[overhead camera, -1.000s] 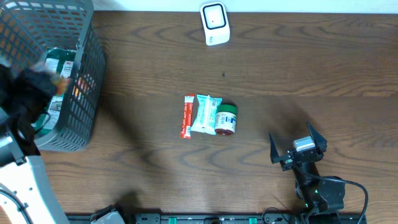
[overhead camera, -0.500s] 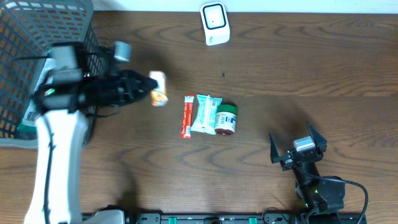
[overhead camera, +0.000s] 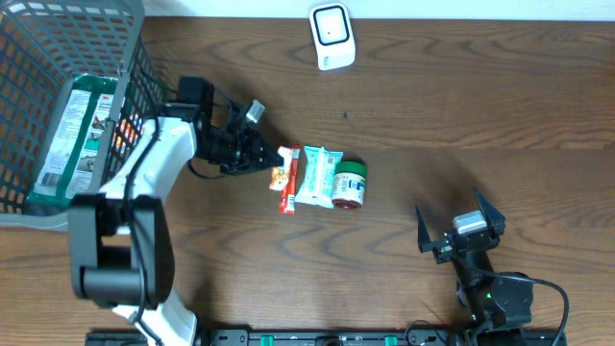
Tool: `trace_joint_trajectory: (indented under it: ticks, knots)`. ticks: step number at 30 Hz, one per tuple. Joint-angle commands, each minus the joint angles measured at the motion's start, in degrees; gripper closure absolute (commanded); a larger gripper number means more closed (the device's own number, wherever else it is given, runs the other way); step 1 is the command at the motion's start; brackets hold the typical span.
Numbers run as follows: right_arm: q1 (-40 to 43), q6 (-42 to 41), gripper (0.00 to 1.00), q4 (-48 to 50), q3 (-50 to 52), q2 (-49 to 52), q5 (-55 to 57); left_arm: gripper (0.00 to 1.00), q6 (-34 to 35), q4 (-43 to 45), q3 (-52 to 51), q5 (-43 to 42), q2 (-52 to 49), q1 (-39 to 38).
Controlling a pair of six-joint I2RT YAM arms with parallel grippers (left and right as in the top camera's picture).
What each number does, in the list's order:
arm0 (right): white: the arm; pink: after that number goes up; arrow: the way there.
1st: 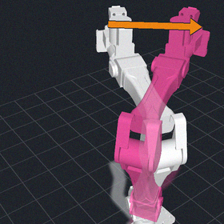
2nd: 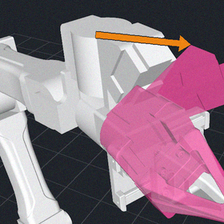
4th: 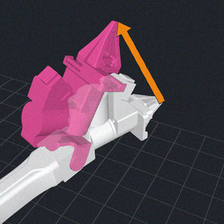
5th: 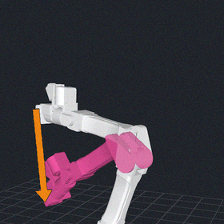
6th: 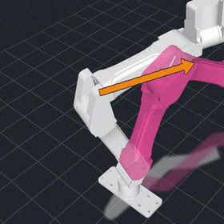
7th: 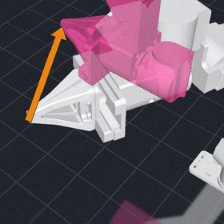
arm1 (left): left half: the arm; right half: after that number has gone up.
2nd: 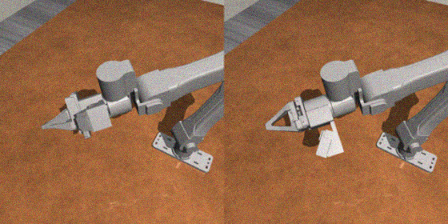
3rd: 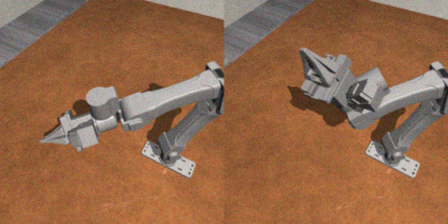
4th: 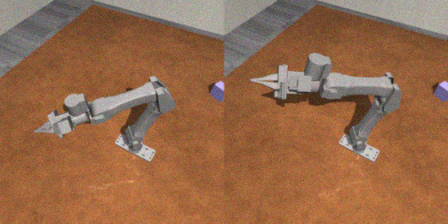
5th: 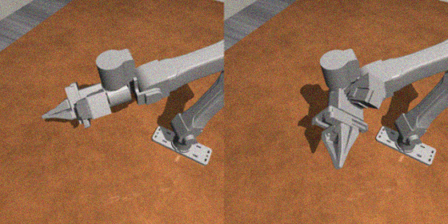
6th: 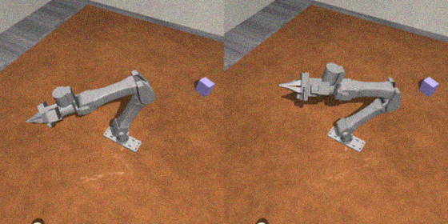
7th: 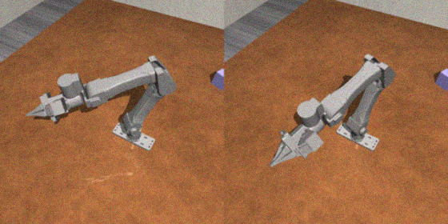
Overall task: Scan the item barcode
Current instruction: 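Carry the Kleenex pack with the left gripper toward the table center, then lower the Kleenex pack beside the red stick and open the left gripper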
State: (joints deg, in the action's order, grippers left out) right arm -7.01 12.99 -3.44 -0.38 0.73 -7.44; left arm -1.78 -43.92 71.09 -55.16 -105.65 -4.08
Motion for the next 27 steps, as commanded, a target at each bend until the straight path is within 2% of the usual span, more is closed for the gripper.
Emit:
trace_joint_trajectory:
  ticks: [1, 7, 20, 27]
  knots:
    - [-0.92, -0.72, 0.01, -0.24, 0.07, -0.13, 0.35, 0.92, -1.66, 3.78, -1.9, -0.74, -3.28, 0.09]
    - [-0.92, -0.72, 0.01, -0.24, 0.07, -0.13, 0.35, 0.91, -1.62, 9.55, -3.39, -0.04, -5.84, 0.13]
    - [-0.92, -0.72, 0.01, -0.24, 0.07, -0.13, 0.35, 0.91, 0.09, 10.03, -3.41, 10.73, -7.26, 0.13]
    - [-0.92, -0.72, 0.01, -0.24, 0.07, -0.13, 0.35, 0.92, 4.04, 9.99, -3.54, 8.74, -7.52, 0.13]
